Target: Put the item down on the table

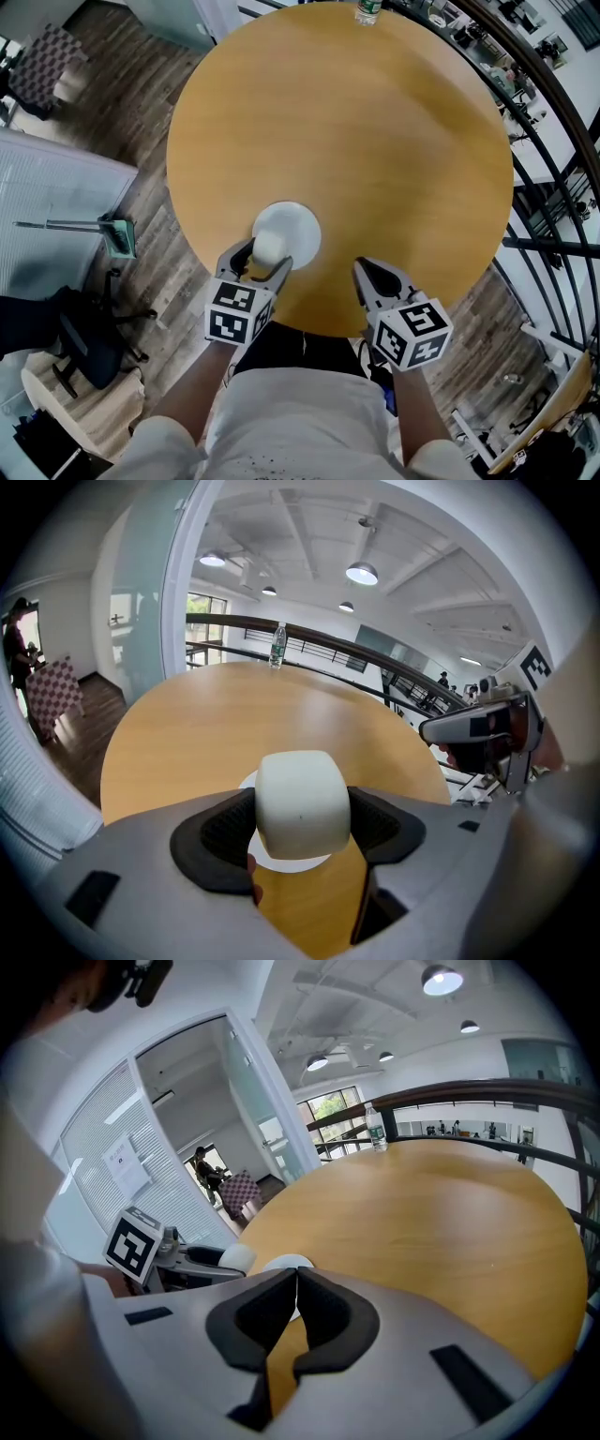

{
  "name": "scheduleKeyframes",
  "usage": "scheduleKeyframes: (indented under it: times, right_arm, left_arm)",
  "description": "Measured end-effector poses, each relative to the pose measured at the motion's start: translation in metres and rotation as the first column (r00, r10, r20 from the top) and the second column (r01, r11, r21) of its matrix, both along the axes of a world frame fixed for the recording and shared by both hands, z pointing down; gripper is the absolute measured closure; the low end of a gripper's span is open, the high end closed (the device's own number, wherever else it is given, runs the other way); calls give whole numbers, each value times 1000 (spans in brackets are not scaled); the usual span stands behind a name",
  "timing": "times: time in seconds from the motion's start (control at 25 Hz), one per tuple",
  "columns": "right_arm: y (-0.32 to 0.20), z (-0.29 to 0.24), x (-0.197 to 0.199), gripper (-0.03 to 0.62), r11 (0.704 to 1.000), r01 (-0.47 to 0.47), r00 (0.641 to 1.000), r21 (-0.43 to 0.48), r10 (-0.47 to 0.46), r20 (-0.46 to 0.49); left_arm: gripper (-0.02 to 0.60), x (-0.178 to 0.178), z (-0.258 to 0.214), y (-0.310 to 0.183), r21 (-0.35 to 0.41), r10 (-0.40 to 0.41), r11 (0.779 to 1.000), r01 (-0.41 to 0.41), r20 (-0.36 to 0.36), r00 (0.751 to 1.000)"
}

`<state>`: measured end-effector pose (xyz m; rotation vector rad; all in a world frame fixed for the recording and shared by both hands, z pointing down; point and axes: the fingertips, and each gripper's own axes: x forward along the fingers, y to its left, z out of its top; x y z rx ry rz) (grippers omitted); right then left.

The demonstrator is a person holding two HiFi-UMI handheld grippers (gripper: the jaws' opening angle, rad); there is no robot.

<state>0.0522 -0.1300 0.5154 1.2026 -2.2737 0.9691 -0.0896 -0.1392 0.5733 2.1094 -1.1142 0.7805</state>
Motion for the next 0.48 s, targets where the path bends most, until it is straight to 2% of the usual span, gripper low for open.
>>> scheduleKeyframes:
  times: [0.48]
  right_arm:
    - [5,14,1,569,999,-11,1000,-40,11,8]
  left_arm:
    - [262,8,37,-10,-63,14,998,-11,39,999]
